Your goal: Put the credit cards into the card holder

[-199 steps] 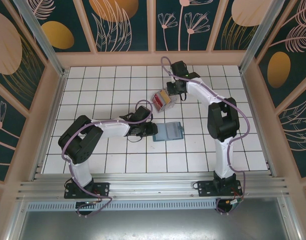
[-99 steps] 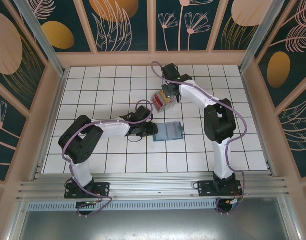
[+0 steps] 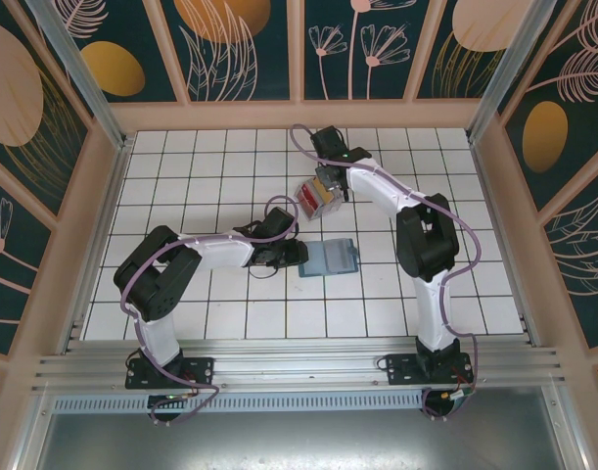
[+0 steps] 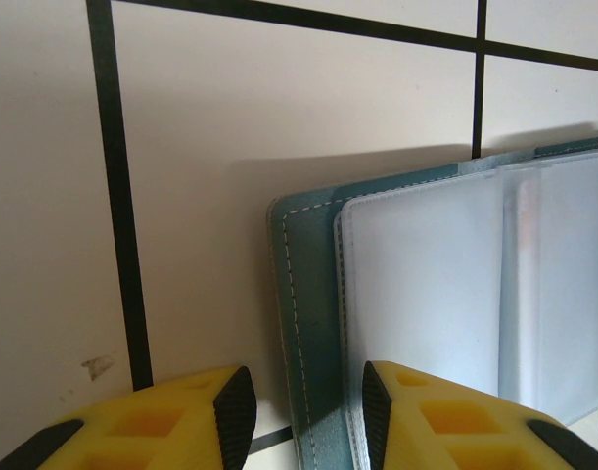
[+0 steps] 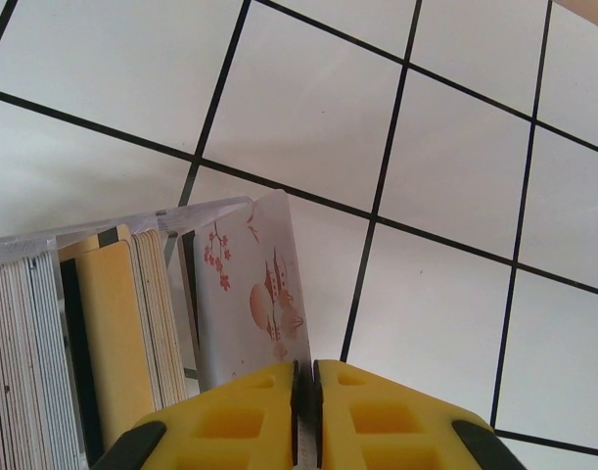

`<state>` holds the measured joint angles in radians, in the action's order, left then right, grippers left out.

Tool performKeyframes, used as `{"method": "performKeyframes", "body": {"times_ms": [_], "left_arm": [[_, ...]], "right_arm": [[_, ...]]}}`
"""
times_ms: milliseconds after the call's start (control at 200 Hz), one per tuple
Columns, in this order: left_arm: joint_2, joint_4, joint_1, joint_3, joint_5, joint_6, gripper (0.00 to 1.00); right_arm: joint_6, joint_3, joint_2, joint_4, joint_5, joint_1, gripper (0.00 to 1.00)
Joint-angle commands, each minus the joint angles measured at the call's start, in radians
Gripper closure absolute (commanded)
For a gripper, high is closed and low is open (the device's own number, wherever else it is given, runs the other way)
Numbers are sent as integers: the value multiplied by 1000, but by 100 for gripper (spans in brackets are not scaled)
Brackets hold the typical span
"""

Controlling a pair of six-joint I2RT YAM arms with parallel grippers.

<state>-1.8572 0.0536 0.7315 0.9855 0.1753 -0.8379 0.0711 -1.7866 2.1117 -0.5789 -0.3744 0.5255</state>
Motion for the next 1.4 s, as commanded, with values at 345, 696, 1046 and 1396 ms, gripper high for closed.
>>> {"method": "performKeyframes", "body": {"times_ms": [345, 696, 1046, 1396], "left_arm": [[-114, -10, 3, -54, -24, 14, 60], [-97, -41, 3, -78, -17, 2, 60], [-67, -119, 2, -130, 0, -29, 60], [-87, -132, 3, -149, 10, -24, 69]], "right_arm": [[-124, 83, -126, 77, 379, -91, 100], [-245, 280, -340, 227, 641, -204, 100], [-485, 673, -621, 407, 951, -221, 100], [-702, 1151, -749, 681, 839, -60, 100]]}}
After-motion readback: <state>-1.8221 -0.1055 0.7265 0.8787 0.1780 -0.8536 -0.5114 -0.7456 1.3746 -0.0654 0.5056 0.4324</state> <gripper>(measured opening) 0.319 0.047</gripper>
